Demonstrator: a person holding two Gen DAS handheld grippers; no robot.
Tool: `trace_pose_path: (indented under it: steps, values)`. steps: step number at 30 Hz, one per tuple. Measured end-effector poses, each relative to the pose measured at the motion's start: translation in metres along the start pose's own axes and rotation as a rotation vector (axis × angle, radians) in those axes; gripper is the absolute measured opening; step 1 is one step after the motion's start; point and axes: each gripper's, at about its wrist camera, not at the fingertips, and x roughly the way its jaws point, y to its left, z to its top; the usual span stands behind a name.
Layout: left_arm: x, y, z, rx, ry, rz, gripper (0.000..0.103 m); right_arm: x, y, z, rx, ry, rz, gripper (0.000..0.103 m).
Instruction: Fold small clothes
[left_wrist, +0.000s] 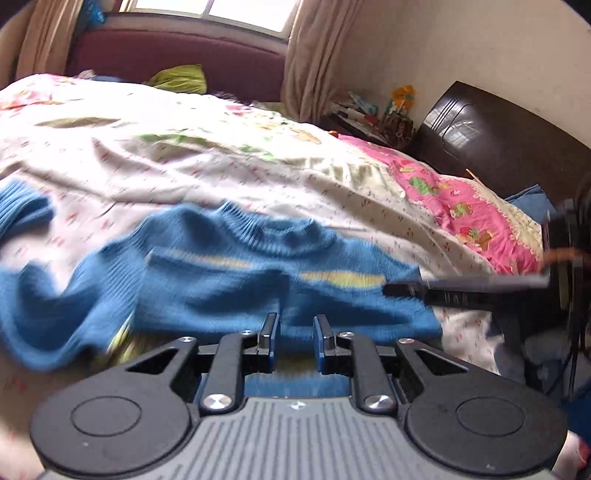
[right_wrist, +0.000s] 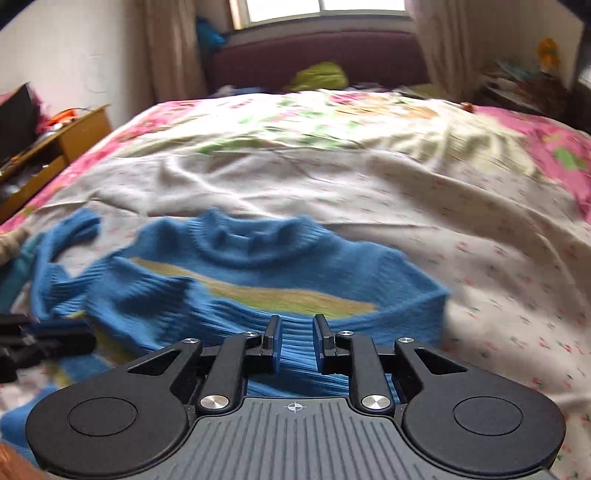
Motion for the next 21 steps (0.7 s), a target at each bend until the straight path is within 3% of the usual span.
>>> trace_pose_path:
  steps: [3, 6, 7, 9, 12, 17, 21]
  values:
    - [0.026, 0.002, 0.009, 0.036, 0.0, 0.056, 0.03, 0.012, -0.016, -0.009, 0.013, 0.027, -0.029, 0.018]
    - [0.05, 0.021, 0.001, 0.011, 0.085, 0.16, 0.03, 0.022, -0.034, -0.016, 0.057, 0.038, -0.081, 0.017]
    - [0.05, 0.031, -0.004, -0.024, 0.084, 0.143, 0.03, 0.022, -0.04, -0.016, 0.078, 0.033, -0.093, 0.011]
    - [0.041, 0.044, -0.01, -0.082, 0.057, 0.1, 0.03, 0.021, -0.051, -0.015, 0.122, 0.03, -0.095, 0.011]
    - [0.034, 0.044, -0.01, -0.1, 0.034, 0.115, 0.03, 0.014, -0.048, -0.011, 0.113, 0.019, -0.115, 0.02]
    - [0.028, 0.037, -0.013, -0.051, -0.009, 0.141, 0.03, 0.009, -0.02, -0.007, 0.061, 0.016, -0.002, 0.02]
    - [0.028, 0.048, -0.017, -0.116, 0.006, 0.134, 0.03, 0.032, -0.005, -0.01, 0.045, 0.075, -0.062, 0.024]
